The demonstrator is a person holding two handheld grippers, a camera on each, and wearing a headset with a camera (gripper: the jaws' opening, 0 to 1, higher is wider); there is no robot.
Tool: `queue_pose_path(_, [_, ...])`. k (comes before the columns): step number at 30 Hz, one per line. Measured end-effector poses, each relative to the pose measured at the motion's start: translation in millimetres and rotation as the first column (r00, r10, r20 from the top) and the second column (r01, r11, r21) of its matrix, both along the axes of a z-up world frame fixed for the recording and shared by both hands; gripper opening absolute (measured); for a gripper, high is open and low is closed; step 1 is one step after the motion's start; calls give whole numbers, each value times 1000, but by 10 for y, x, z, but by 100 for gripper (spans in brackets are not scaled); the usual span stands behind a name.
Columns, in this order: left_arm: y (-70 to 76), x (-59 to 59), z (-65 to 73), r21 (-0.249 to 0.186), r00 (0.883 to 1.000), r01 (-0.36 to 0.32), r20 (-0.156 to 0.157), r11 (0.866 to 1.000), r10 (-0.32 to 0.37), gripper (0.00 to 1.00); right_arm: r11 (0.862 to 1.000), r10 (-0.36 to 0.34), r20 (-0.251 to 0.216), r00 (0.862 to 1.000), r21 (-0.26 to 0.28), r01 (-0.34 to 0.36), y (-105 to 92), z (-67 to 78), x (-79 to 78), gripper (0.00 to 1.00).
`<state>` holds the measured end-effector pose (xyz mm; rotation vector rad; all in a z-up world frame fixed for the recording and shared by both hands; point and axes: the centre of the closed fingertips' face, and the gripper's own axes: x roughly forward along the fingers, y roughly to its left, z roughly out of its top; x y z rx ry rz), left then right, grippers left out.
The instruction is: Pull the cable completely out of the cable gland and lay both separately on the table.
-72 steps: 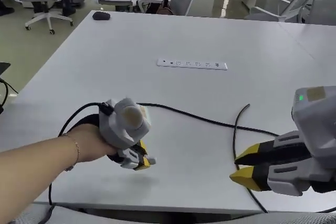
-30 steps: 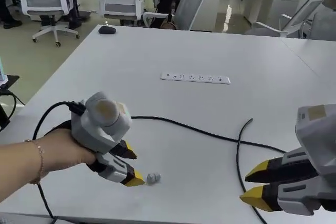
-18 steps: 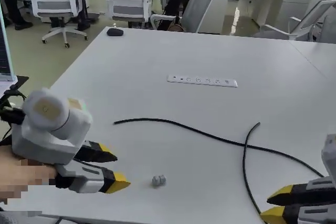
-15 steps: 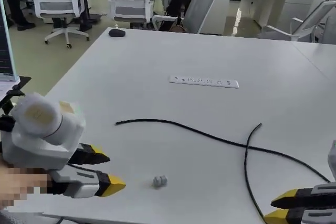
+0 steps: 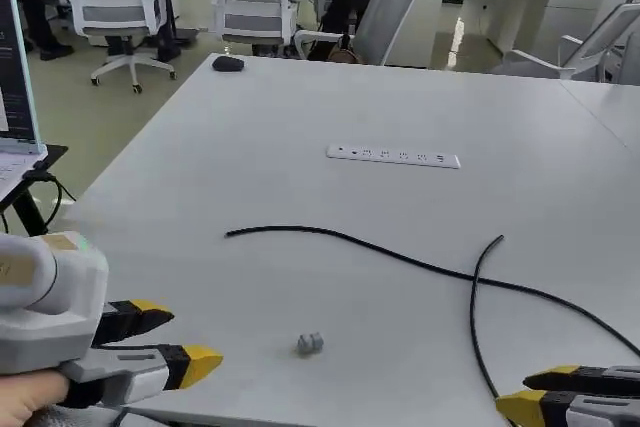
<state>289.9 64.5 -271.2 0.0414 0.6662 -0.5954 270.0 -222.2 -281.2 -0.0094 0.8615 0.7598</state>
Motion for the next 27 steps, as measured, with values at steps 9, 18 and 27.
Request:
queue_pose_path(9, [-37,-10,17,-5,1000,9,-1,1000,-9,47,1000,-3,3,1000,-17,3,25,33,-23,32])
queue_pose_path(18, [-77,-51,-34,14,999,38,-21,999,-38,46,1000,-4,5,1000,-20,4,52,43,-36,32])
queue_pose_path(27, [-79,-45,-8,3,999,44,-20,999,-44,46,1000,-2,7,1000,-22,2,59,68,-46,32])
